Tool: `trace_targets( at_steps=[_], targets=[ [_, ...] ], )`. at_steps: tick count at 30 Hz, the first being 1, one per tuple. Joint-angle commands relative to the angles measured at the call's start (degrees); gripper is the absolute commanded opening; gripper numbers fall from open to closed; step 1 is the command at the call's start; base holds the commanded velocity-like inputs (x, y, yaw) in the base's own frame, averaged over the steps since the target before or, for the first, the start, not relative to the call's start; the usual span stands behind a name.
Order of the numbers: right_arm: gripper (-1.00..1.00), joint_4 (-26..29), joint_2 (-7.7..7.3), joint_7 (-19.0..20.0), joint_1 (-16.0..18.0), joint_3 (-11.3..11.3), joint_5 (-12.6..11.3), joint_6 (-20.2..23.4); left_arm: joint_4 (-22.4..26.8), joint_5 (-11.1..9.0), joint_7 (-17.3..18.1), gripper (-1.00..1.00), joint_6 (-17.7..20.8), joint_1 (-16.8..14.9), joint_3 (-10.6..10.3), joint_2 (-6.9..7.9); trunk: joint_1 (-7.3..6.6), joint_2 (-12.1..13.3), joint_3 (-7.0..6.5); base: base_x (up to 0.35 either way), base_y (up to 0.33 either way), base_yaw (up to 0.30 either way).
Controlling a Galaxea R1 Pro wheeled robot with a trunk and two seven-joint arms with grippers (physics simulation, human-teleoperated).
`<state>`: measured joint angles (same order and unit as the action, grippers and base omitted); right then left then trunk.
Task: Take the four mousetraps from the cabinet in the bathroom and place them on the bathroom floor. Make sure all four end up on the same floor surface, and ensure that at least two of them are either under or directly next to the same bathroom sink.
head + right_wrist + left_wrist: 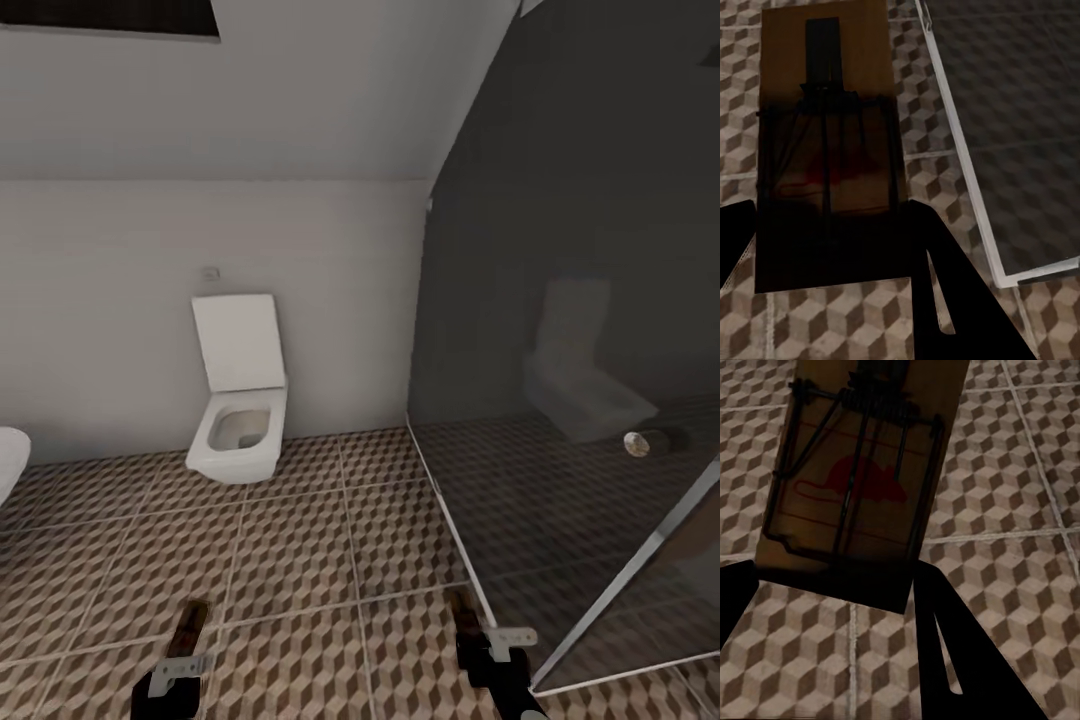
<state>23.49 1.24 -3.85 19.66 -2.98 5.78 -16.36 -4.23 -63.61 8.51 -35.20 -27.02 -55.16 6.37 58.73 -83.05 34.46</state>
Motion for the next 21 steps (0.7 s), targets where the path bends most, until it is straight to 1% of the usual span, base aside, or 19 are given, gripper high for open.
trace_targets(
  at_steps=[1, 21],
  targets=[
    [-1.00, 0.0, 0.03, -0.3, 0.0, -0.3, 0.5, -0.2, -0.2, -0.4, 0.2, -1.00, -0.1, -0.1, -0.3, -0.04, 0.00, 0.0, 0.05, 0.000, 0.000, 0.288],
    [-1.00, 0.0, 0.04, -0.3, 0.0, -0.3, 0.5, -0.2, -0.2, -0.4, 0.2, -1.00, -0.1, -0.1, -0.3, -0.04, 0.00, 0.0, 0.05, 0.000, 0.000, 0.289]
  ],
)
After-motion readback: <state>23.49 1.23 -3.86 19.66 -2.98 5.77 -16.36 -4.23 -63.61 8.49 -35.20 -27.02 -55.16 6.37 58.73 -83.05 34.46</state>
